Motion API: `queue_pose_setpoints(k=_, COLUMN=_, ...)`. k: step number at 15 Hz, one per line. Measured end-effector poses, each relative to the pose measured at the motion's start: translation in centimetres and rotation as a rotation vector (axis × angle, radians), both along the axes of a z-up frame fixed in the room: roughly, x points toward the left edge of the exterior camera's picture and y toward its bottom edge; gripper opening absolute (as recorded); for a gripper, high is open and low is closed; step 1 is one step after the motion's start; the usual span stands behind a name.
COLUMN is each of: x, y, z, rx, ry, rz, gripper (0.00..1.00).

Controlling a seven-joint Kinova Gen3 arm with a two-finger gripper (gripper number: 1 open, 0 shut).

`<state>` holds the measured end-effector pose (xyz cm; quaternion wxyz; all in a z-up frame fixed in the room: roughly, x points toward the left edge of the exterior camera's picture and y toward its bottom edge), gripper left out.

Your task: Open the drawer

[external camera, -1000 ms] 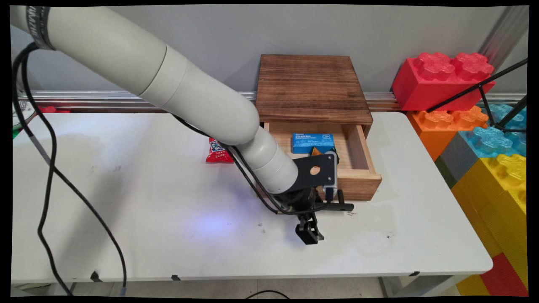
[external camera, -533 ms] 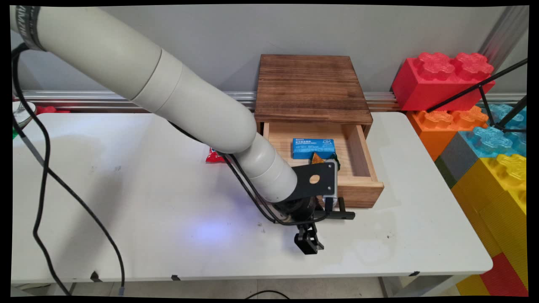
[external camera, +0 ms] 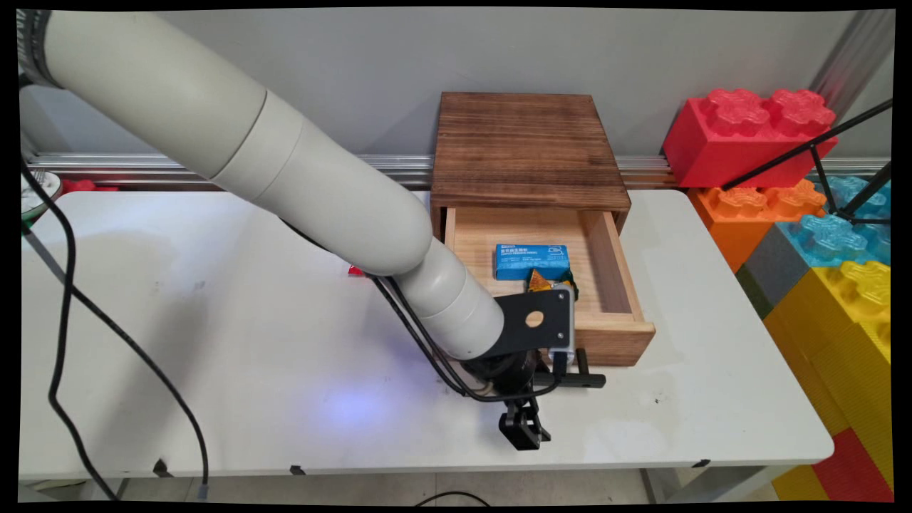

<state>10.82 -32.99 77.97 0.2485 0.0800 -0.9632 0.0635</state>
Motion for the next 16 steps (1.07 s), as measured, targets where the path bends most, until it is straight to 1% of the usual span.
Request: queue_pose_setpoints(k=16, x=-1.2, y=2.2, z=0.1, rx=0.043, ry=0.023, rz=0.036, gripper=1.00)
